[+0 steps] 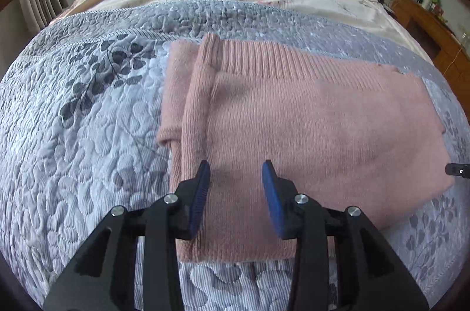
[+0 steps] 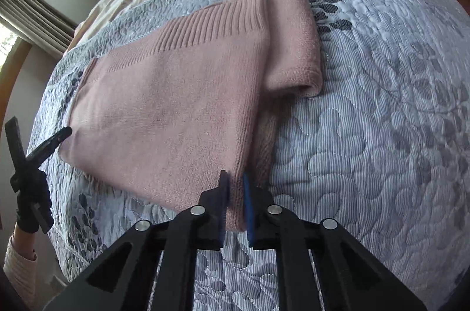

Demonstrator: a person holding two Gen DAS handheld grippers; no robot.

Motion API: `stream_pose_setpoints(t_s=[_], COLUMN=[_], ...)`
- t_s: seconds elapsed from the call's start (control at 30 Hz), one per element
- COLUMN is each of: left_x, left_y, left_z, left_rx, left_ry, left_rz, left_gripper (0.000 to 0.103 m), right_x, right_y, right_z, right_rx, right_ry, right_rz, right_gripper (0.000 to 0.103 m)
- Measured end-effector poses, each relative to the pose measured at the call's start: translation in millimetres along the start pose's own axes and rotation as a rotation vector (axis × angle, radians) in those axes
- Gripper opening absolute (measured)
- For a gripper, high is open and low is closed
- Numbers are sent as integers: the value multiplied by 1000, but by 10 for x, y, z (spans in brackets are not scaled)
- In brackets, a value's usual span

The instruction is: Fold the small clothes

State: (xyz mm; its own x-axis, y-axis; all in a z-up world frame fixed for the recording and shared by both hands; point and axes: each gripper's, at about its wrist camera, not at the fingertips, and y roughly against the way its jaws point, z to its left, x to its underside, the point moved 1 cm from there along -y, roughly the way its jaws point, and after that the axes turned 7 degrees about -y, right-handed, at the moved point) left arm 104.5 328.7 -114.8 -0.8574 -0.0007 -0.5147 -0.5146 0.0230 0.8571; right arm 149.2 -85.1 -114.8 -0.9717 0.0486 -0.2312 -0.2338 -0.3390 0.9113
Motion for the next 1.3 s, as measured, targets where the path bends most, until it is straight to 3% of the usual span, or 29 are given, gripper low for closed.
stream_pose_setpoints(t_s=[0.13,0.27,0.37,0.43,0.7,1.17,1.27,1.3], left_x=[117,100,42,-17,-283,-360,-349,-344], left_y=[-108,-112,-48,31,-22,-406,-430,-437], left_z=[13,10,7,-15,-212,-212,-231,-240], left_rx=[-8,-10,-5,11,45,86,87,86], left_ry=[7,7,24,40,31,54,37,31], left_rz=[12,23,32,8,-3,56,53,53], left_gripper=[37,38,41,48,57,60,63,63], right_x=[19,-27,-83,-140,-444,-711,-772,-786], right_y=[-119,-123,32,164,139,-292,-347,-364], right_z=[-25,-79,-120,-164,-417,-611,-572,-573], right_rx=[28,-12,-62,-65,-172,-310,-331,-342], right_ry=[-8,-37,-56,-53,-139,-218,-225,-234], right_rz=[6,19,-2,-44,-29,-40,-52,-54], right_gripper=[10,10,25,43,63,66,57,49])
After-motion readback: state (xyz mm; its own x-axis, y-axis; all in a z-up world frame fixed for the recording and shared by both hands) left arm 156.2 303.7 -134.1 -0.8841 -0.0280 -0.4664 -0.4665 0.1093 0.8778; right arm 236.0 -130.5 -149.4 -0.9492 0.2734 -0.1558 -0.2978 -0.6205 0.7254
